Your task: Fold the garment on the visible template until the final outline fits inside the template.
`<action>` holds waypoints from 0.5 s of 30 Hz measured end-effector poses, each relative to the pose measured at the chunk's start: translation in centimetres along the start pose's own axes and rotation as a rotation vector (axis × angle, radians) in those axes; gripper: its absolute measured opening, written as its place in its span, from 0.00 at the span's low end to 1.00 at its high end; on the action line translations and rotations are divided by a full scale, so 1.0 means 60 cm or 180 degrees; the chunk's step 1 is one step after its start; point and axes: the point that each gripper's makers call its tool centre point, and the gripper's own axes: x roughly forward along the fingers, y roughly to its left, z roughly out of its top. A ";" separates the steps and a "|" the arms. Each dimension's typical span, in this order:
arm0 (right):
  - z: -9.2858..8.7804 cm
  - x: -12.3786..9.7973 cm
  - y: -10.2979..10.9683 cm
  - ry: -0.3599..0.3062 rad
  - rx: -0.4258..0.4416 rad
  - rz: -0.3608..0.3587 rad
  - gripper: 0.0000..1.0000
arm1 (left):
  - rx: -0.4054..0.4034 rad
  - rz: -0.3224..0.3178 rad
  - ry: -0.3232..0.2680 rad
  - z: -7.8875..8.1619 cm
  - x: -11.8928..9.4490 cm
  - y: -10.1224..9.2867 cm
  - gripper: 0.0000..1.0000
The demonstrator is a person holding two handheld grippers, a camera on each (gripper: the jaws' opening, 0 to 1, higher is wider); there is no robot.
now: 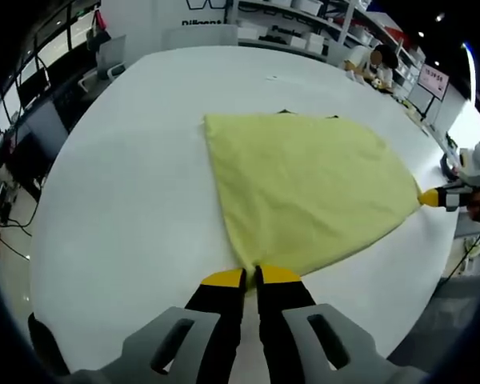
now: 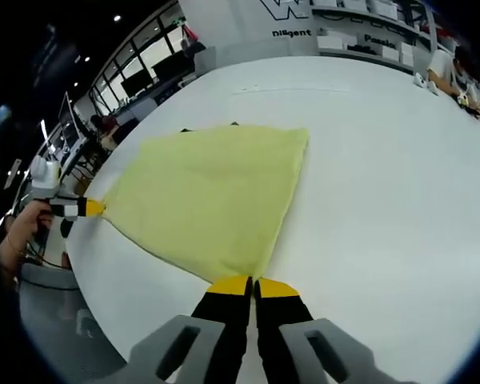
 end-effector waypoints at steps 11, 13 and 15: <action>-0.006 -0.004 0.002 -0.0001 0.0008 0.0001 0.00 | 0.0050 0.0023 -0.0012 -0.005 -0.007 -0.005 0.08; -0.005 -0.003 0.002 0.0007 0.0026 -0.0006 0.00 | 0.0023 0.0055 0.0008 -0.004 -0.007 -0.001 0.09; -0.004 -0.003 0.001 0.0015 0.0022 -0.0019 0.00 | 0.0027 0.0088 0.0027 -0.003 -0.011 0.002 0.11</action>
